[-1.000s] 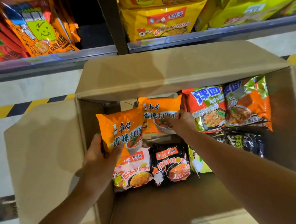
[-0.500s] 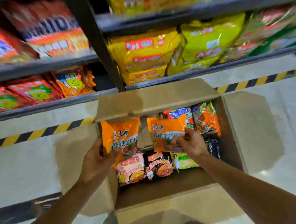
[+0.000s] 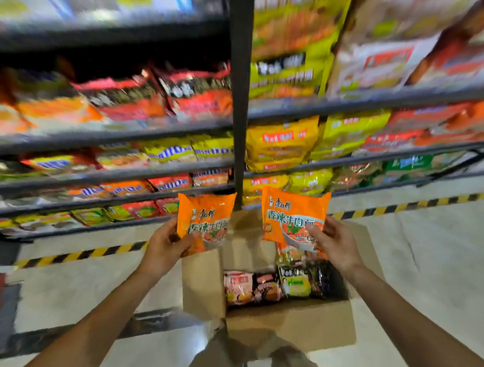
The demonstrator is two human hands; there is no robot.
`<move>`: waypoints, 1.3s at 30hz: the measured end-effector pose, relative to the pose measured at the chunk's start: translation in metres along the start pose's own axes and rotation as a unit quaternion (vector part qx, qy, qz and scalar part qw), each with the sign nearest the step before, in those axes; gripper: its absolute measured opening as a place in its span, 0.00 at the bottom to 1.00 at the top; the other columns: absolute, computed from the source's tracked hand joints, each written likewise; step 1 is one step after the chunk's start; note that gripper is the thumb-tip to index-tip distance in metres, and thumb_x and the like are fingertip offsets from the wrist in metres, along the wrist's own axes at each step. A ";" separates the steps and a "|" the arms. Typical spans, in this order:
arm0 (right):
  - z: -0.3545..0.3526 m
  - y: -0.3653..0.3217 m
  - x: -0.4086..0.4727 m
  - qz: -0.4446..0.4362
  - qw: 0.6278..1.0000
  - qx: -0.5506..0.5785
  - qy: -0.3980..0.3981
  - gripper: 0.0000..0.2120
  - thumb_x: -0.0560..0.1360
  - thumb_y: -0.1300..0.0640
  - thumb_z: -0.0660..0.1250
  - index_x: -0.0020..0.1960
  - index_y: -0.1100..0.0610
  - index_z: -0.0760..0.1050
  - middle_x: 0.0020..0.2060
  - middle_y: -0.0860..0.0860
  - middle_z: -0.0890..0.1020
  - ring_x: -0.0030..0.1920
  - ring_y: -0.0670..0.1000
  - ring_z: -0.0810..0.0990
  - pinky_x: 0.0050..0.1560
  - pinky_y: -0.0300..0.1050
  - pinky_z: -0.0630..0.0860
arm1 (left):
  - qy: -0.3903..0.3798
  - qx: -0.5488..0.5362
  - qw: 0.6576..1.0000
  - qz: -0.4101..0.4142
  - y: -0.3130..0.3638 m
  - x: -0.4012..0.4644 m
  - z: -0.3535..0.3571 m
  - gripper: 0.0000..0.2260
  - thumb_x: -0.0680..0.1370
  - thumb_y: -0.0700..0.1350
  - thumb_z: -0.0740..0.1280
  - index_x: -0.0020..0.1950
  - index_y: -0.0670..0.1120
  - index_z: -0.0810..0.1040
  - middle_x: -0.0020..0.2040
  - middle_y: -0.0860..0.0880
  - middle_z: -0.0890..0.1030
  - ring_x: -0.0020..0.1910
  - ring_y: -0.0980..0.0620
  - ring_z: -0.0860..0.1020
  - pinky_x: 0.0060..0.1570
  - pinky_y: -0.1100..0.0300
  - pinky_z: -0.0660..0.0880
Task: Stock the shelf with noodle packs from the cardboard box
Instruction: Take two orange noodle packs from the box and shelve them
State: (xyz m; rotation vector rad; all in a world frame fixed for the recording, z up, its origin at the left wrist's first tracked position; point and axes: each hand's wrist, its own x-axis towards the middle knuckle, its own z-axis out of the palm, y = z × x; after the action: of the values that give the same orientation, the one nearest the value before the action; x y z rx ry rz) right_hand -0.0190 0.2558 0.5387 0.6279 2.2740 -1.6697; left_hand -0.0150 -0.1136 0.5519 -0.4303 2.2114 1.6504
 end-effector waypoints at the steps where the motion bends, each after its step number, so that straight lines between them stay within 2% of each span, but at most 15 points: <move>1: -0.003 -0.022 -0.016 -0.018 1.000 0.003 0.002 0.14 0.75 0.55 0.73 0.60 0.55 0.81 0.49 0.46 0.87 0.50 0.45 0.85 0.52 0.41 0.80 | 0.000 -0.010 1.000 0.008 0.016 -0.014 -0.013 0.18 0.76 0.44 0.72 0.66 0.48 0.77 0.58 0.50 0.84 0.54 0.51 0.83 0.46 0.62 0.81; 4: -0.009 -0.071 -0.057 -0.048 0.999 -0.001 -0.006 0.12 0.75 0.55 0.73 0.57 0.55 0.81 0.47 0.46 0.87 0.49 0.48 0.86 0.51 0.45 0.82 | 0.007 -0.038 0.999 0.039 0.057 -0.054 -0.045 0.18 0.77 0.40 0.71 0.66 0.47 0.77 0.55 0.52 0.85 0.52 0.52 0.84 0.42 0.65 0.80; 8: -0.013 -0.119 -0.099 -0.108 0.994 -0.005 -0.020 0.07 0.76 0.59 0.72 0.54 0.58 0.82 0.42 0.45 0.87 0.46 0.48 0.85 0.42 0.33 0.77 | 0.020 -0.070 0.994 0.076 0.090 -0.101 -0.081 0.16 0.77 0.38 0.71 0.64 0.46 0.77 0.55 0.51 0.85 0.54 0.49 0.84 0.48 0.60 0.81; 10: -0.014 -0.139 -0.116 -0.137 0.990 0.004 -0.032 0.07 0.76 0.62 0.71 0.54 0.57 0.82 0.45 0.44 0.87 0.47 0.45 0.86 0.44 0.33 0.79 | 0.030 -0.095 0.992 0.081 0.102 -0.124 -0.096 0.18 0.76 0.39 0.71 0.66 0.47 0.77 0.57 0.49 0.85 0.56 0.48 0.83 0.50 0.59 0.82; 13: -0.015 -0.165 -0.140 -0.180 0.982 0.012 -0.048 0.10 0.76 0.62 0.71 0.56 0.57 0.81 0.46 0.44 0.87 0.48 0.45 0.86 0.45 0.37 0.81 | 0.061 -0.104 0.986 0.111 0.121 -0.162 -0.114 0.18 0.76 0.41 0.72 0.66 0.50 0.77 0.58 0.52 0.84 0.57 0.52 0.83 0.51 0.60 0.81; 19: -0.010 -0.211 -0.177 -0.234 0.964 0.057 -0.108 0.10 0.76 0.63 0.70 0.57 0.57 0.79 0.49 0.48 0.86 0.45 0.41 0.85 0.38 0.31 0.78 | 0.171 -0.115 0.965 0.159 0.156 -0.242 -0.132 0.16 0.76 0.45 0.72 0.63 0.54 0.77 0.52 0.58 0.85 0.50 0.59 0.84 0.43 0.68 0.79; 22: -0.003 -0.230 -0.193 -0.261 0.955 0.066 -0.126 0.09 0.75 0.63 0.71 0.54 0.54 0.80 0.45 0.46 0.87 0.45 0.41 0.85 0.37 0.31 0.78 | 0.201 -0.125 0.956 0.172 0.169 -0.282 -0.145 0.17 0.76 0.45 0.72 0.64 0.53 0.77 0.54 0.55 0.85 0.53 0.54 0.84 0.48 0.61 0.81; 25: 0.004 -0.253 -0.210 -0.282 0.944 0.078 -0.149 0.09 0.75 0.61 0.72 0.54 0.54 0.81 0.46 0.48 0.88 0.44 0.41 0.85 0.35 0.31 0.77 | 0.236 -0.135 0.945 0.182 0.173 -0.320 -0.159 0.18 0.76 0.46 0.72 0.65 0.51 0.77 0.56 0.52 0.85 0.55 0.51 0.84 0.54 0.53 0.80; 28: 0.016 -0.276 -0.231 -0.306 0.932 0.086 -0.174 0.08 0.75 0.58 0.71 0.54 0.52 0.81 0.47 0.46 0.87 0.47 0.43 0.85 0.38 0.36 0.80 | 0.269 -0.153 0.932 0.191 0.174 -0.355 -0.175 0.17 0.77 0.44 0.71 0.66 0.51 0.76 0.57 0.52 0.85 0.55 0.50 0.84 0.54 0.53 0.81; 31: 0.031 -0.299 -0.250 -0.318 0.927 0.078 -0.184 0.13 0.71 0.50 0.72 0.55 0.50 0.81 0.47 0.44 0.87 0.51 0.46 0.85 0.45 0.46 0.80 | 0.296 -0.166 0.918 0.206 0.175 -0.384 -0.191 0.17 0.77 0.44 0.71 0.66 0.49 0.76 0.57 0.51 0.85 0.55 0.50 0.84 0.54 0.52 0.82; 34: 0.050 -0.318 -0.267 -0.325 0.922 0.068 -0.198 0.17 0.72 0.47 0.73 0.59 0.50 0.80 0.49 0.43 0.86 0.54 0.47 0.83 0.50 0.53 0.81 | 0.317 -0.173 0.905 0.224 0.172 -0.405 -0.213 0.17 0.77 0.43 0.71 0.65 0.50 0.77 0.56 0.52 0.85 0.55 0.51 0.84 0.54 0.53 0.82; 36: 0.065 -0.331 -0.280 -0.327 0.922 0.063 -0.199 0.16 0.74 0.48 0.73 0.60 0.50 0.79 0.50 0.43 0.86 0.54 0.47 0.83 0.52 0.53 0.81 | 0.326 -0.181 0.898 0.232 0.169 -0.415 -0.233 0.17 0.76 0.44 0.71 0.64 0.51 0.77 0.56 0.52 0.85 0.55 0.50 0.84 0.54 0.52 0.81; 39: 0.092 -0.350 -0.302 -0.329 0.922 0.065 -0.193 0.10 0.75 0.52 0.72 0.56 0.49 0.81 0.45 0.42 0.87 0.52 0.48 0.84 0.48 0.52 0.79 | 0.324 -0.193 0.892 0.248 0.164 -0.423 -0.267 0.16 0.76 0.44 0.71 0.64 0.51 0.77 0.55 0.51 0.85 0.54 0.50 0.84 0.52 0.54 0.82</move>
State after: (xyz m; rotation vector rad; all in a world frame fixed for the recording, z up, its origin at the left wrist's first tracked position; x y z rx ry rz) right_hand 0.0725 0.0228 0.9374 -0.4842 2.2024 -2.0010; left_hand 0.2656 -0.3100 0.9512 -0.6294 2.5984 2.5474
